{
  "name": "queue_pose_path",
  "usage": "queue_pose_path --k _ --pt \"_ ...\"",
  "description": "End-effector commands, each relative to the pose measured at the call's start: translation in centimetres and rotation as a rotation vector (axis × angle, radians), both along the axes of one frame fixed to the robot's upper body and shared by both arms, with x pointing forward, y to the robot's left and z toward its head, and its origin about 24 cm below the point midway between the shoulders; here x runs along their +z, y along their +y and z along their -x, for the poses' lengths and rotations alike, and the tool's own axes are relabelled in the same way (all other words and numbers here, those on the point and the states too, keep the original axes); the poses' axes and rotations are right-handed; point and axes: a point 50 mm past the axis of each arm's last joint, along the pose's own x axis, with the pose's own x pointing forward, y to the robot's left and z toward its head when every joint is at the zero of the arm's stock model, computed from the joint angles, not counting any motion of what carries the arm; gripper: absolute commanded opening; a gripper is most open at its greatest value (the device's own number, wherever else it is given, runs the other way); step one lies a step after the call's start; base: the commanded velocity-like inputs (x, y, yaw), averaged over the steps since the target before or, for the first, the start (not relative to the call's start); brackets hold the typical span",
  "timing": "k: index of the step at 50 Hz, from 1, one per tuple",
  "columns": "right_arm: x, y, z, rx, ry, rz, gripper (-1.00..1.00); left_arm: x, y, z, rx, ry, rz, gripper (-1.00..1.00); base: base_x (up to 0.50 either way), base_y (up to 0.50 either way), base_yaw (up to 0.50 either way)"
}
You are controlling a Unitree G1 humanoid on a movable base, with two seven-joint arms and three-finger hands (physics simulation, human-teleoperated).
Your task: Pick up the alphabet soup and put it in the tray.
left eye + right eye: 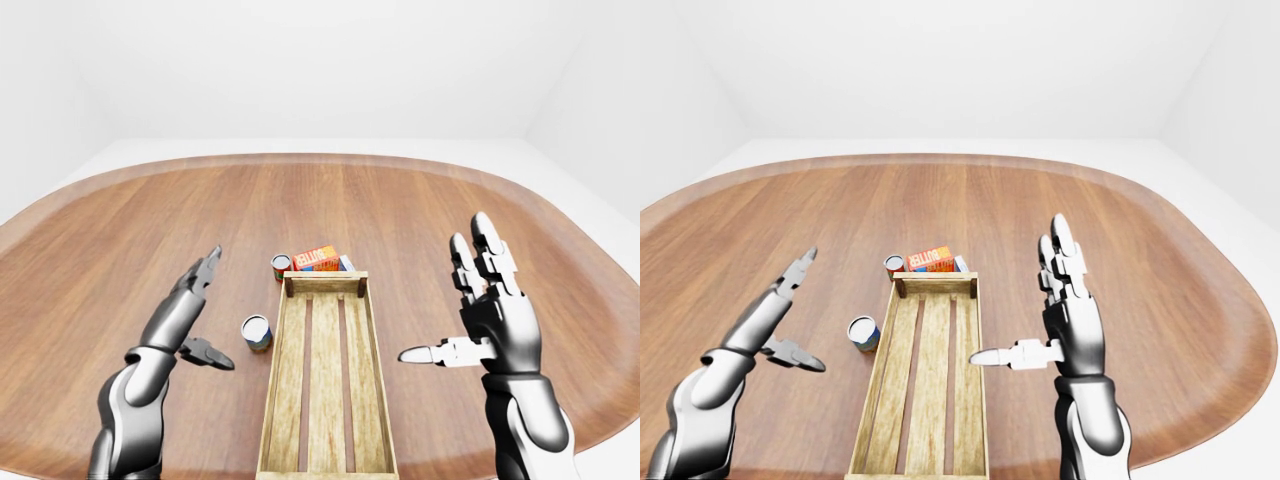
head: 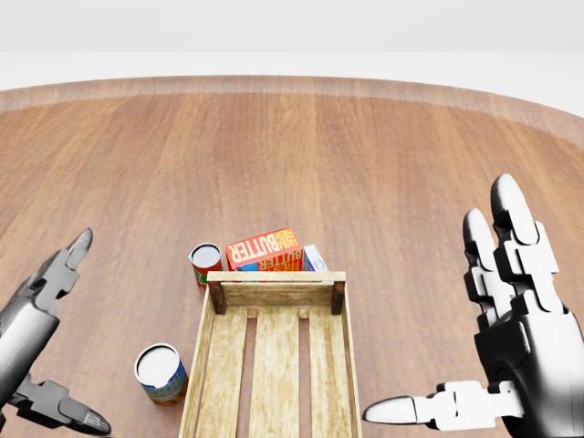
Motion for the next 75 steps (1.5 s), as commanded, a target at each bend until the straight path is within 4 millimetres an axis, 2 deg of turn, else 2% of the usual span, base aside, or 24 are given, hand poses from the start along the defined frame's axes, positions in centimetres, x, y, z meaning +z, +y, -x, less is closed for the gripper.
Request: queue_pose_path --k 1,3,10,12,16,32,40,48,52,63,65,69,73,74,75 --pt "0.4 0.0 0.3 0.003 -0.018 0.0 1.0 -1.5 3.4 -2.2 0.158 0.093 -0.4 1.0 0.0 0.0 0.0" --pt "0.4 0.0 0.3 0.003 -0.016 0.0 1.0 -1.4 3.2 -2.8 0.109 0.14 -0.356 1.0 0.0 0.0 0.0" --pt "0.4 -0.1 0.3 0.001 -0.02 -0.004 1.0 -0.6 2.7 -4.9 0.102 0.119 -0.463 1.0 0.0 0.0 0.0" --pt "0.4 -0.2 0.3 -0.017 -0.017 0.012 1.0 -0.8 2.7 -4.9 0.105 0.115 -0.518 1.0 0.0 0.0 0.0" --pt "0.4 -0.2 0.3 -0.014 -0.015 0.006 1.0 -0.7 1.7 -4.7 0.072 0.124 -0.499 1.0 0.0 0.0 0.0" --pt "0.6 -0.4 0.4 -0.014 -0.026 0.001 1.0 -2.9 -0.1 -5.3 0.01 0.192 -0.55 1.0 0.0 0.0 0.0" --pt "0.8 -0.4 0.6 -0.018 -0.034 0.005 1.0 -4.8 -0.4 -5.5 0.009 0.215 -0.616 1.0 0.0 0.0 0.0" --pt "0.9 -0.5 0.7 -0.022 -0.038 0.006 1.0 -5.1 -1.0 -6.1 -0.01 0.229 -0.584 1.0 0.0 0.0 0.0" --pt "0.7 -0.3 0.6 -0.016 -0.03 0.013 1.0 -6.0 -0.9 -6.2 -0.001 0.22 -0.665 1.0 0.0 0.0 0.0" --pt "0.8 -0.5 0.7 -0.02 -0.034 0.012 1.0 -6.6 -2.2 -6.9 -0.035 0.243 -0.591 1.0 0.0 0.0 0.0" --pt "0.9 -0.4 0.7 -0.02 -0.037 0.013 1.0 -5.9 -2.5 -6.8 -0.056 0.251 -0.561 1.0 0.0 0.0 0.0" --pt "1.0 -0.4 0.8 -0.017 -0.045 0.007 1.0 -7.9 -2.5 -6.9 -0.049 0.277 -0.585 1.0 0.0 0.0 0.0" --pt "1.0 -0.5 0.8 -0.02 -0.044 0.004 1.0 -7.2 -2.7 -7.2 -0.063 0.283 -0.564 1.0 0.0 0.0 0.0" --pt "1.0 -0.5 0.8 -0.019 -0.044 0.005 1.0 -7.9 -2.7 -7.3 -0.054 0.285 -0.569 1.0 0.0 0.0 0.0" --pt "1.0 -0.5 0.8 -0.017 -0.045 0.005 1.0 -7.3 -2.8 -7.4 -0.063 0.285 -0.555 1.0 0.0 0.0 0.0"
